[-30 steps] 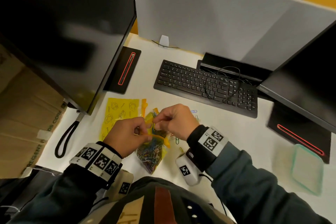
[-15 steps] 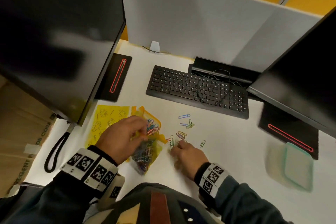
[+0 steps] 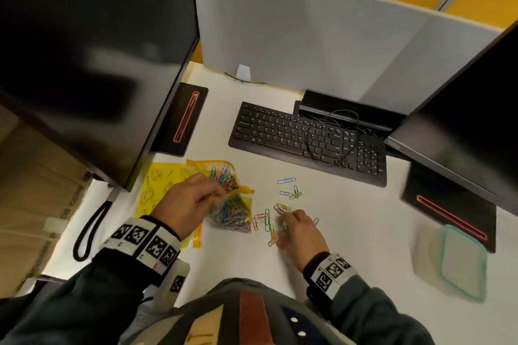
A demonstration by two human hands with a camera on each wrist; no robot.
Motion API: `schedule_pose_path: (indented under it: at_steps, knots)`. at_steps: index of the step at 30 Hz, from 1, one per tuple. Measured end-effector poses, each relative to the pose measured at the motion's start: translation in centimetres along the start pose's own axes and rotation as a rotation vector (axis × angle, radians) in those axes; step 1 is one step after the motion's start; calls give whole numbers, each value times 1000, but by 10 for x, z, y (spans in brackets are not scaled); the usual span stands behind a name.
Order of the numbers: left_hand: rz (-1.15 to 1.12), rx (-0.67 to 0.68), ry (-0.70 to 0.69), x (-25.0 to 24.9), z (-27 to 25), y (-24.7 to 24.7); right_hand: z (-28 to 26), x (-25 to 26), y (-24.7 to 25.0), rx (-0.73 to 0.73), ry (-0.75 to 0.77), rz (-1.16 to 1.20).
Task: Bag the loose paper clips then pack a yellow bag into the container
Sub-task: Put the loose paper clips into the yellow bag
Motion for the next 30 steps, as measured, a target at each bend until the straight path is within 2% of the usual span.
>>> schedule_pose_path:
  at_steps: [6, 10, 18, 21, 25, 28, 30]
  knots:
    - [-2, -25, 1, 7, -10, -5, 33, 11, 15, -14, 83, 39]
    - [-54, -58, -12, 8, -18, -5, 50, 21, 12, 24, 134, -58]
    - [-110, -31, 102, 15, -29, -6, 54, 22, 18, 59, 92, -87]
    - [-64, -32, 82, 8, -23, -1, 50, 31, 43, -41, 63, 80]
    - [-42, -55, 11, -5, -14, 3, 39, 83, 89, -103, 169, 541]
    - [-24, -51, -49, -17, -11, 0, 41, 120, 104, -67, 244, 614]
    - [-42, -48, -61, -22, -10, -2, 43, 131, 99, -12, 249, 561]
Point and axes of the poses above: each hand's wrist, its own z-axis towards the middle knuckle, its own y-axis out of the back of the hand, x = y × z, the point moved 8 cm from there along z, towards the middle knuckle, and after that the axes turned 2 degrees about y, right-handed, at the moved point
